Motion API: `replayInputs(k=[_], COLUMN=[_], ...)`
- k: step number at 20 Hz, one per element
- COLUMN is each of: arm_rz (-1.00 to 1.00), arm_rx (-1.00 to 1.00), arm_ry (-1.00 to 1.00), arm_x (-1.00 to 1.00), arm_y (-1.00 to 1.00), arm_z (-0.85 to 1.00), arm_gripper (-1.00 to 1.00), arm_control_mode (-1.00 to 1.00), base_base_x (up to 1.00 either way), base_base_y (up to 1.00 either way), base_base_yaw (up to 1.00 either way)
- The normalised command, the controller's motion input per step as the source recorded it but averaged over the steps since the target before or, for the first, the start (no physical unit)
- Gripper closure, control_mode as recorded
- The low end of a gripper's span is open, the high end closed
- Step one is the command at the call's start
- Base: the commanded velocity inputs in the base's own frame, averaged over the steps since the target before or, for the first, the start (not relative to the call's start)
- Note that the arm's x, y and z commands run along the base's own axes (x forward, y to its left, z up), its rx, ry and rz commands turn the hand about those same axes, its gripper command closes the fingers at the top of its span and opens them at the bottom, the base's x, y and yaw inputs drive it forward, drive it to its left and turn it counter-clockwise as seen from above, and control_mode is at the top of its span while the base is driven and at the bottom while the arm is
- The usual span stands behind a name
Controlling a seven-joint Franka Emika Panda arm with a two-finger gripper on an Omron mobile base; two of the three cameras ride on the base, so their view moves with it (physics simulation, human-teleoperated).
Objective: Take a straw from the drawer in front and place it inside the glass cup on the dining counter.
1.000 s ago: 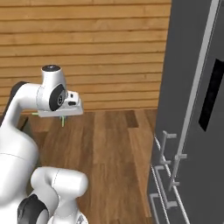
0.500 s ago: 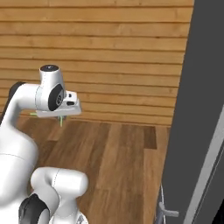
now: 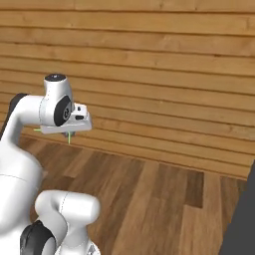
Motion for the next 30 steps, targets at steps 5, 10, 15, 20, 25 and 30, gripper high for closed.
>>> replayInputs(k=[5, 10, 15, 20, 25, 30], arm_rz=[0.00, 0.00, 0.00, 0.00, 0.00, 0.00], arm_rx=[0.00, 0.00, 0.00, 0.00, 0.00, 0.00], arm_ry=[0.00, 0.00, 0.00, 0.00, 0.00, 0.00], arm_x=[0.00, 0.00, 0.00, 0.00, 0.00, 0.00], arm_y=[0.00, 0.00, 0.00, 0.00, 0.00, 0.00], arm_z=[0.00, 0.00, 0.00, 0.00, 0.00, 0.00], arm_gripper=[1.00, 1.00, 1.00, 1.00, 1.00, 1.00], arm_control_mode=[1.00, 1.00, 1.00, 1.00, 1.00, 1.00], base_base_x=[1.00, 1.00, 1.00, 1.00, 1.00, 1.00], base_base_y=[-0.06, -0.08, -0.04, -0.06, -0.17, -0.22], base_base_yaw=[0.36, 0.48, 0.60, 0.66, 0.65, 0.64])
